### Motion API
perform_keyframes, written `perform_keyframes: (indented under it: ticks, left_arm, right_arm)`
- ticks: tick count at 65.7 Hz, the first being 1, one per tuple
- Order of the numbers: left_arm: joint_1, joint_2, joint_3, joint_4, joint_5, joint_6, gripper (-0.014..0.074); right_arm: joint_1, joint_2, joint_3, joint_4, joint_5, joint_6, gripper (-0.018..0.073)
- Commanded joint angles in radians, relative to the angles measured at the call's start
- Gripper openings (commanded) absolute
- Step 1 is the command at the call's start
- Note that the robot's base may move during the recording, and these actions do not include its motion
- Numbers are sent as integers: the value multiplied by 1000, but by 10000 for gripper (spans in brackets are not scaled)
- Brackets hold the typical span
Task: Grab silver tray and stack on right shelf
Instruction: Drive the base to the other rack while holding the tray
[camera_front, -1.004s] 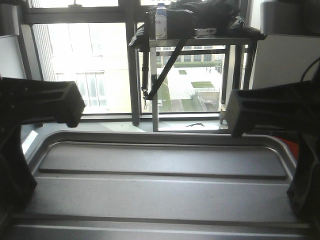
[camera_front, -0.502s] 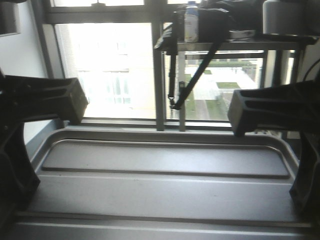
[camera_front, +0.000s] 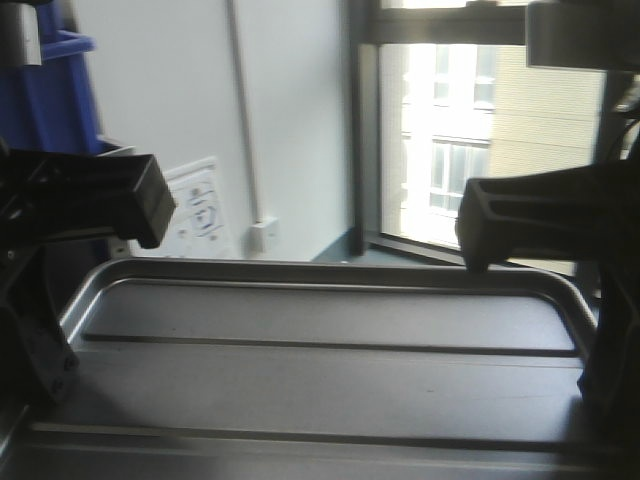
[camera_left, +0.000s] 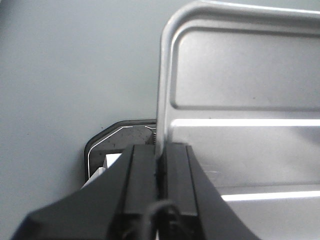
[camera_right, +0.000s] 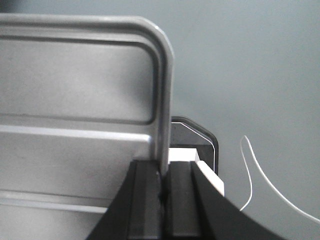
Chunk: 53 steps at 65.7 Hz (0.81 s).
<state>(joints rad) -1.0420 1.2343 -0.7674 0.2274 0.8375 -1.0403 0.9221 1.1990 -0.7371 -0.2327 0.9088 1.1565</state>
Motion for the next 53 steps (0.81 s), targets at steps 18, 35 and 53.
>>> perform_keyframes:
  ticks: [18,35,53]
  left_arm:
    - [-2,-23,-25,35,25,-2,-100]
    - [-2,-23,-25,35,25,-2,-100]
    - [-2,-23,-25,35,25,-2,-100]
  right_arm:
    - [2,-22,-27,-37,26,-10,77]
    - [2,-22,-27,-37,26,-10,77]
    - [2,-22,-27,-37,27,-10,77]
